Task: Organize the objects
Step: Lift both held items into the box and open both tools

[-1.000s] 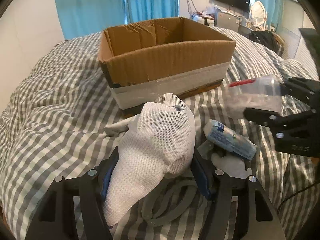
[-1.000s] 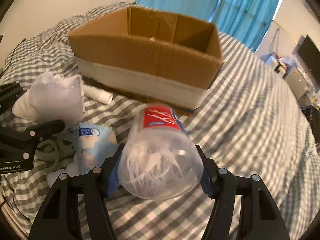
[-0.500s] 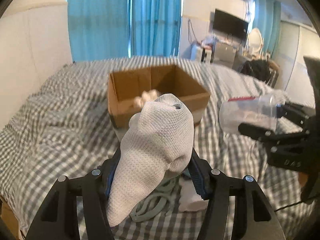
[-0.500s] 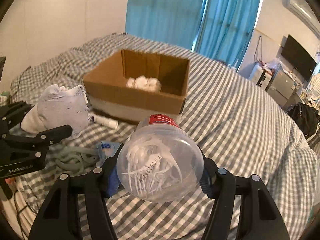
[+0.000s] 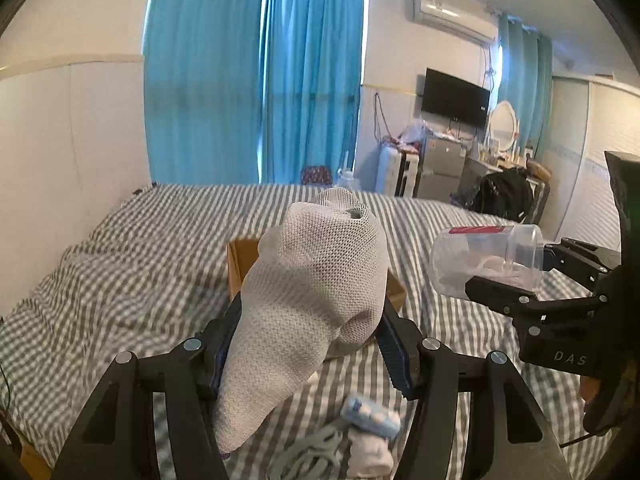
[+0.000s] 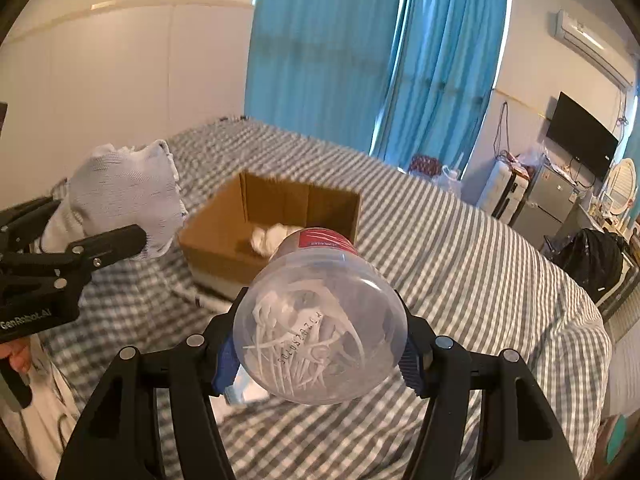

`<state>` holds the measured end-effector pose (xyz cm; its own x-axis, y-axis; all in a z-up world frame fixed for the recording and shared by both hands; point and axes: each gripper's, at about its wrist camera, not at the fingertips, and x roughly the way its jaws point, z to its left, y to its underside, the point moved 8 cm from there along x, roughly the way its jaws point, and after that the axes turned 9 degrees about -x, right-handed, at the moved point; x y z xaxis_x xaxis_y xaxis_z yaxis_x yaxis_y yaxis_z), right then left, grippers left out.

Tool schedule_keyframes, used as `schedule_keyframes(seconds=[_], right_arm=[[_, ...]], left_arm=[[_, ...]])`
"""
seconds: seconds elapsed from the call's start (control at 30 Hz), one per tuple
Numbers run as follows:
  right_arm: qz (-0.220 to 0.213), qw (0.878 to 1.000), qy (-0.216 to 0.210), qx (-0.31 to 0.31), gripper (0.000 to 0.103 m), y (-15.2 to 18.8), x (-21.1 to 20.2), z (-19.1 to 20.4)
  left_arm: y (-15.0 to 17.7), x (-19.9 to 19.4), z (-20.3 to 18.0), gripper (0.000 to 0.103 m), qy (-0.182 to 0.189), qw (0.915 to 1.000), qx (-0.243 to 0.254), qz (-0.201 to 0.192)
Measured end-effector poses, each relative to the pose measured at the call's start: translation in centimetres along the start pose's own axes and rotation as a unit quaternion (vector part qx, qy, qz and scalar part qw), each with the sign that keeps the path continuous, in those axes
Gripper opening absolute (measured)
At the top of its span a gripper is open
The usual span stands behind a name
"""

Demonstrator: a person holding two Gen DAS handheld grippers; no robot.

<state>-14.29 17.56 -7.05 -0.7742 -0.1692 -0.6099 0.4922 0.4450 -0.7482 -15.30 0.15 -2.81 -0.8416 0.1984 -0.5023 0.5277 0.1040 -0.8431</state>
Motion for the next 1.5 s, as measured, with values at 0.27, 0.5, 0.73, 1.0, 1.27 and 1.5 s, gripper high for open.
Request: schedule_keyframes(seconds=[0.27, 0.5, 0.73, 1.0, 1.27, 1.5], right_arm=[[-0.038, 0.999, -0.003, 0.016, 0.064, -5.3, 0.1, -2.0], [-0.049, 0.999, -0.011, 0.013, 0.064, -8.9, 3.7, -2.4], [-0.034, 0.999, -0.017, 0.023, 0.064, -10.2, 10.1, -3.1], [0.013, 1.0, -0.02, 0.018, 0.064, -9.0, 18.6, -3.3], [0.035, 0.998, -0.037, 0.035, 0.064, -7.2, 22.4, -2.9], [0.006, 0.998, -0.043, 0.052, 0.072, -8.1, 20.5, -3.6]], left_arm=[[-4.3, 2.3, 0.2, 0.062, -0.003, 0.9998, 0.005, -0.02], [-5.9, 7.7, 0.9, 0.062, -0.01, 0.9999, 0.01, -0.004], [-4.4, 14.5, 2.1, 0.062, -0.027, 0.9989, 0.018, 0.034], [-0.9, 19.9, 2.9, 0.062, -0.031, 0.9955, 0.028, 0.085], [0.9, 21.7, 3.0, 0.064, -0.019, 0.9921, 0.019, 0.123], [0.1, 20.3, 2.1, 0.078, -0.004, 0.991, 0.019, 0.132]])
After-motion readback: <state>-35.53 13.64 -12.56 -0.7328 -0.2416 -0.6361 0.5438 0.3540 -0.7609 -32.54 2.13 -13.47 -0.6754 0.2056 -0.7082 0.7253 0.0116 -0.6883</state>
